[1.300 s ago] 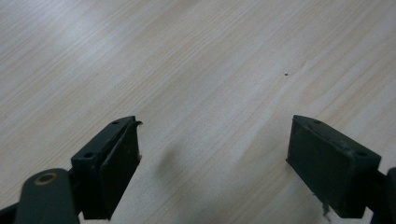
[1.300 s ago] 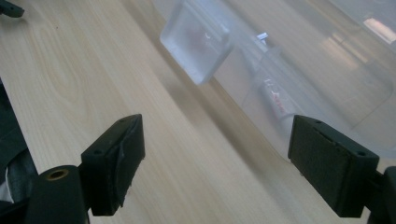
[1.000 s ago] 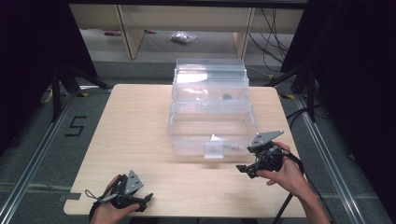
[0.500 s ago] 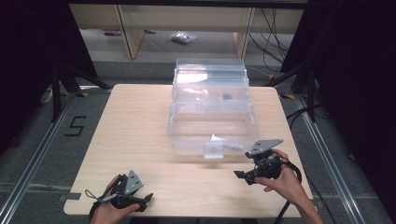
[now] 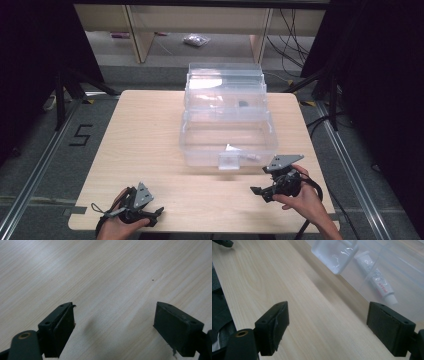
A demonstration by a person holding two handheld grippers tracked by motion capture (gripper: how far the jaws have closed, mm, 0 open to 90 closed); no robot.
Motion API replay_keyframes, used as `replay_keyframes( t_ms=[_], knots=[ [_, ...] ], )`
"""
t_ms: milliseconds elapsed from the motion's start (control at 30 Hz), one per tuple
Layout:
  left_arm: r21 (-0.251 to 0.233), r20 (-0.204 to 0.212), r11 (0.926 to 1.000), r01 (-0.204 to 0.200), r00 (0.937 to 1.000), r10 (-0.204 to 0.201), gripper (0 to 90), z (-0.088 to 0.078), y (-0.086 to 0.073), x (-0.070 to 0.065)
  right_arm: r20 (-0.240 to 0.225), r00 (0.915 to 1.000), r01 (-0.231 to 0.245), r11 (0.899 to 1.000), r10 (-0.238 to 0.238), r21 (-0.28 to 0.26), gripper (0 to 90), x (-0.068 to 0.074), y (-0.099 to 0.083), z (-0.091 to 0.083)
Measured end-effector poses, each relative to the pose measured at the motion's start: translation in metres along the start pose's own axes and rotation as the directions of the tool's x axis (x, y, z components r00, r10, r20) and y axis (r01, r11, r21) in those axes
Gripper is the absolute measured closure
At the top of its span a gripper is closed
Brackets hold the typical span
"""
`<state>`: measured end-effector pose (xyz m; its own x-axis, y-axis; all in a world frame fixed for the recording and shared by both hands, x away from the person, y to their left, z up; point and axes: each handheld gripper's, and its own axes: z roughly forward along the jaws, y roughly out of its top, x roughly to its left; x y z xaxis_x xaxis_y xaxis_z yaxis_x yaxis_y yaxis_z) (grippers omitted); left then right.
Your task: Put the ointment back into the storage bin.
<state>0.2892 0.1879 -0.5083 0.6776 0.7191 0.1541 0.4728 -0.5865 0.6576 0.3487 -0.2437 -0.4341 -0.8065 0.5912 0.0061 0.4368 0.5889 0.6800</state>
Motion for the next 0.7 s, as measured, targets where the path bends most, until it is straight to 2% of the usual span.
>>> replay_keyframes(
  t_ms=[67, 100, 233, 267, 367, 400, 433, 467, 500, 700],
  knots=[
    [0.0, 0.001, 1.0, 0.0, 1.0, 0.0, 16.3, 0.0, 0.0, 0.0, -0.016, 0.9999, 0.001, 1.0, -0.001, 0.01, 19.0, 0.0, -0.001, -0.001],
    [0.0, 0.0, 1.0, 0.0, 1.0, 0.0, 16.4, 0.0, 0.0, 0.0, -0.008, 0.9998, -0.017, 1.0, 0.017, 0.008, 19.0, 0.002, -0.003, 0.0],
    [0.0, 0.002, 1.0, 0.0, 1.0, 0.0, 16.4, 0.0, 0.0, 0.0, -0.021, 0.9995, -0.021, 0.999, 0.022, 0.028, 19.0, 0.003, -0.006, 0.001],
    [0.0, 0.0, 1.0, 0.0, 1.0, 0.0, 16.4, 0.0, 0.0, 0.0, -0.014, 0.9991, -0.04, 0.999, 0.041, 0.031, 19.0, 0.004, -0.008, 0.002],
    [-0.001, 0.001, 1.0, 0.0, 1.0, 0.0, 16.3, 0.0, 0.0, 0.0, -0.019, 0.9994, -0.028, 1.0, 0.028, 0.013, 19.1, 0.004, -0.011, 0.004],
    [0.0, 0.002, 1.0, 0.001, 1.0, -0.001, 16.4, 0.0, 0.0, 0.0, -0.021, 0.9997, -0.007, 1.0, 0.007, 0.021, 19.3, 0.003, -0.013, 0.004],
    [0.0, 0.002, 1.0, 0.001, 1.0, -0.001, 16.4, 0.0, 0.0, 0.0, -0.021, 0.9997, -0.007, 1.0, 0.007, 0.021, 19.3, 0.003, -0.013, 0.004],
    [-0.001, 0.002, 1.0, 0.0, 1.0, 0.0, 16.4, 0.0, 0.0, 0.0, -0.017, 0.9991, -0.038, 0.999, 0.039, 0.012, 19.4, 0.004, -0.015, 0.005],
    [-0.001, 0.003, 1.0, 0.0, 1.0, 0.0, 16.4, 0.0, 0.0, 0.0, -0.022, 0.9996, -0.019, 1.0, 0.019, 0.004, 19.2, 0.003, -0.017, 0.005],
    [0.003, -0.007, 1.0, -0.009, 0.9999, 0.009, 16.5, 0.001, 0.0, 0.0, -0.022, 0.9972, -0.071, 0.997, 0.071, 0.007, 19.2, 0.004, -0.03, 0.007]
  ],
)
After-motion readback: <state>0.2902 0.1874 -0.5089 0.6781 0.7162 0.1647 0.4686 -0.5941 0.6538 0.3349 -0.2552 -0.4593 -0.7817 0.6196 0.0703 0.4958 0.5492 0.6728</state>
